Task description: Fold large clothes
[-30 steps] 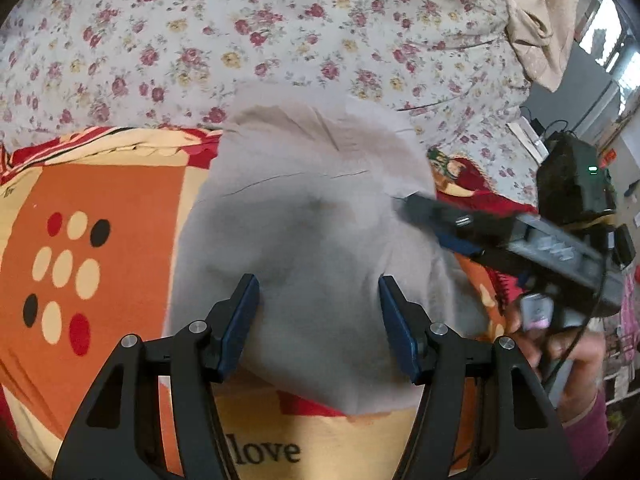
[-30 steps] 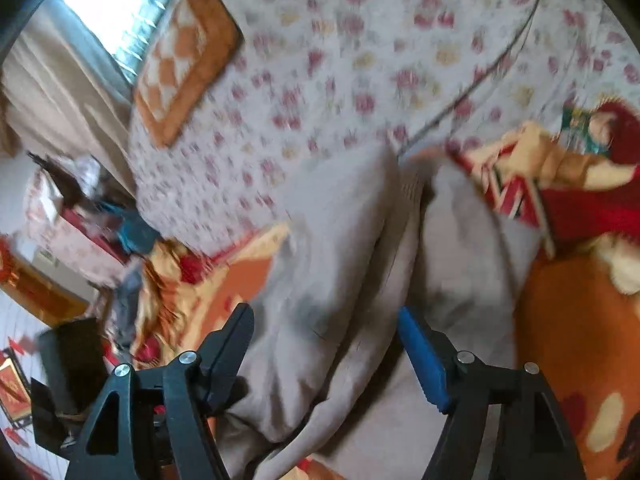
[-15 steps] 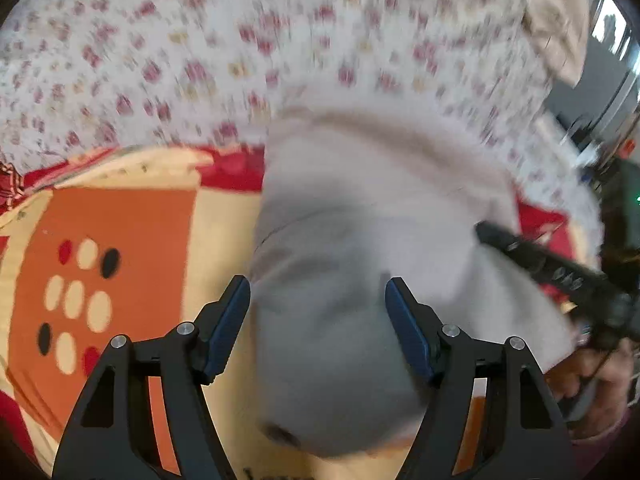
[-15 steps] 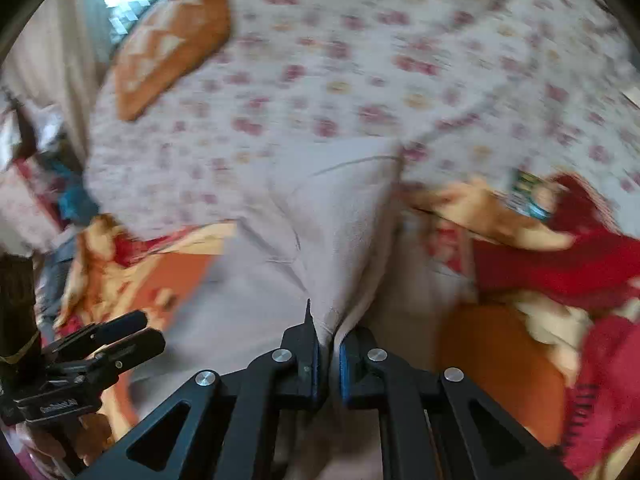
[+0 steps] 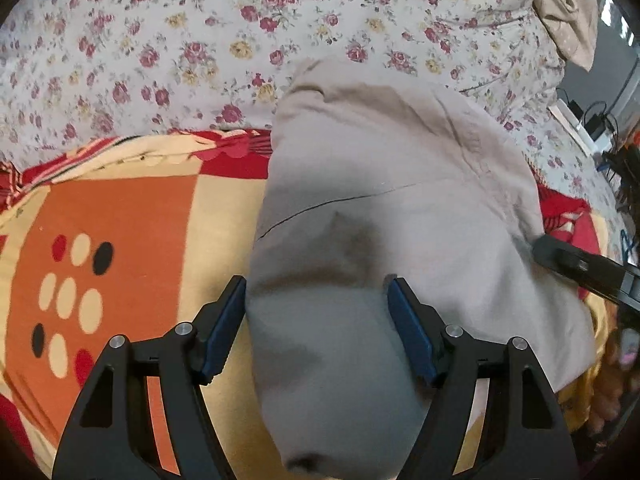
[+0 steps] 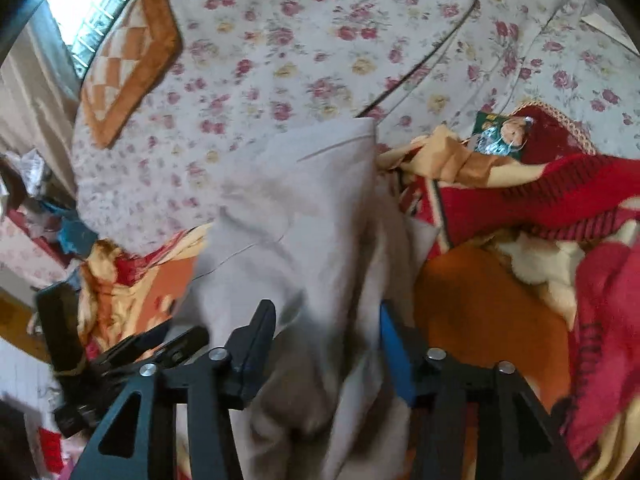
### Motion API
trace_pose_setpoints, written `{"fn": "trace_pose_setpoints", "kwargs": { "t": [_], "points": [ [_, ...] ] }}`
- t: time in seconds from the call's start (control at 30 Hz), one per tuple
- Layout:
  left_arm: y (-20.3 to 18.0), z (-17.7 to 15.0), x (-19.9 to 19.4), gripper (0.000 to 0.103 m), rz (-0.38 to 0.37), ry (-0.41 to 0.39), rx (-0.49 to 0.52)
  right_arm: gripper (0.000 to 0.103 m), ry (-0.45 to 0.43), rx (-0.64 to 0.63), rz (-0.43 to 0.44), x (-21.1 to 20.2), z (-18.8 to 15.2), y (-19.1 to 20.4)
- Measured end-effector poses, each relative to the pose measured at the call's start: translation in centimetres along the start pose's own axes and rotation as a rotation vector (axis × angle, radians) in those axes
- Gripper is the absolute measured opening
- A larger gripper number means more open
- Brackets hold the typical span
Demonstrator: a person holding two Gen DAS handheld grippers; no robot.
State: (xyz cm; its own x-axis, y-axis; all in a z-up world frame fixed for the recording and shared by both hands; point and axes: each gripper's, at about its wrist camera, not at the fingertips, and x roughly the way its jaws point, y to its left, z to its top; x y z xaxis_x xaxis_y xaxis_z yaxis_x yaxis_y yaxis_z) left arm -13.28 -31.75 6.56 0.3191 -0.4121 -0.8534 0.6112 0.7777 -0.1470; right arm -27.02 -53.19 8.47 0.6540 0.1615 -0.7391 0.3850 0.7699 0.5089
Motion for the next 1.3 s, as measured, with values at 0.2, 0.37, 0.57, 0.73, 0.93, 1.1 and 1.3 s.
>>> {"fn": "trace_pose_setpoints", "kwargs": {
  "t": [0.2, 0.37, 0.57, 0.73, 0.93, 1.1, 1.3],
  "points": [
    [-0.2, -2.1, -0.2, 0.074, 0.019, -0.033, 0.061, 0.028, 0.087, -0.119, -0.075, 0.3, -3.4, 1.0],
    [-1.0, -5.0, 1.1, 0.078, 0.022, -0.09, 0.099, 0.024, 0.142, -0.132, -0.169, 2.4, -4.9, -0.7],
    [-0.7, -4.0, -0.7, 0.078, 0.03, -0.049, 0.12, 0.028, 0.086, -0.099, -0.164, 0.1, -5.0, -0.4],
    [-0.7, -1.7, -3.1, 0.078, 0.074, -0.151, 0.159, 0.044, -0.05, -0.084, -0.155, -2.9, -2.9, 1.2],
    [-0.2, 2.8, -0.2, 0.078, 0.047, -0.11, 0.053, 0.044, -0.129, -0.165, -0.113, -0.5, 1.7, 5.1],
    [-0.4, 3.5, 3.1, 0.078, 0.036, -0.043, 0.011, 0.044, -0.105, -0.167, -0.165, 5.5, 4.8, 4.8],
    [-0.3, 2.3, 4.3, 0.078, -0.012, -0.049, -0.011, 0.058, -0.047, 0.0, -0.291, 10.5, 6.3, -2.2]
  ]
}}
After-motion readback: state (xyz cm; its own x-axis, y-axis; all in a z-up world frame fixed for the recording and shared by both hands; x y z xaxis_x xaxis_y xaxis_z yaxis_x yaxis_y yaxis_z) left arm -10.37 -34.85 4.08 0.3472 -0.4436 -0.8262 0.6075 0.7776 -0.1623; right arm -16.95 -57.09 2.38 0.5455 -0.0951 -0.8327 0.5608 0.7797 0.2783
